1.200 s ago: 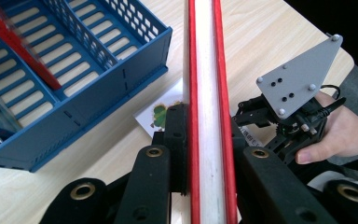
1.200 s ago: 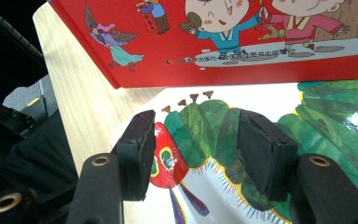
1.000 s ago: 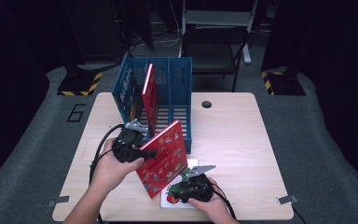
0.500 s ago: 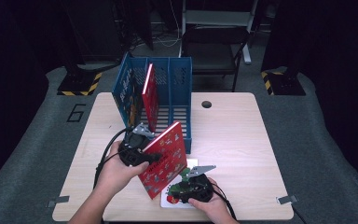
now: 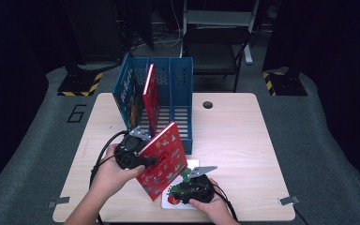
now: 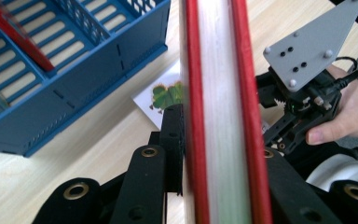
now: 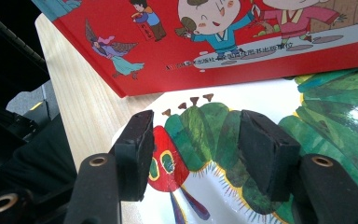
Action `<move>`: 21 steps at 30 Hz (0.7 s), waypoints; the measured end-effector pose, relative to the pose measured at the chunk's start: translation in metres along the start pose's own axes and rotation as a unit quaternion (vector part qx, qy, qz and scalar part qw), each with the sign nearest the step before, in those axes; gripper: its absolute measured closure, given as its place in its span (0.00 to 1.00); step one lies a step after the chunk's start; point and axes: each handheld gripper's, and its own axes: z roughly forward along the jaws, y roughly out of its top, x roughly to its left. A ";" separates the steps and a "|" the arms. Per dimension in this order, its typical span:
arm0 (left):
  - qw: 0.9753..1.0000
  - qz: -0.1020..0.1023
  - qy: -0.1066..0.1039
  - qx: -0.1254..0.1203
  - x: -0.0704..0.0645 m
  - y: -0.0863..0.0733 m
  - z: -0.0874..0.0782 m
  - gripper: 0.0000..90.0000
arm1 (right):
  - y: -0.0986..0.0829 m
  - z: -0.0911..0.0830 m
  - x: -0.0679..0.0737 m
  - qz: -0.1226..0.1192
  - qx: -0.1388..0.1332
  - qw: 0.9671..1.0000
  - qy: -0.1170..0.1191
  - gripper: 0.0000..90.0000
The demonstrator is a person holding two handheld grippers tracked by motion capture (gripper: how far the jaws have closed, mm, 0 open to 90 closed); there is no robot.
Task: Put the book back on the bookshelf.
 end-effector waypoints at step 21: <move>1.000 -0.003 -0.009 0.019 0.001 0.001 0.000 0.87 | 0.000 0.000 0.000 0.000 -0.002 1.000 0.001 0.50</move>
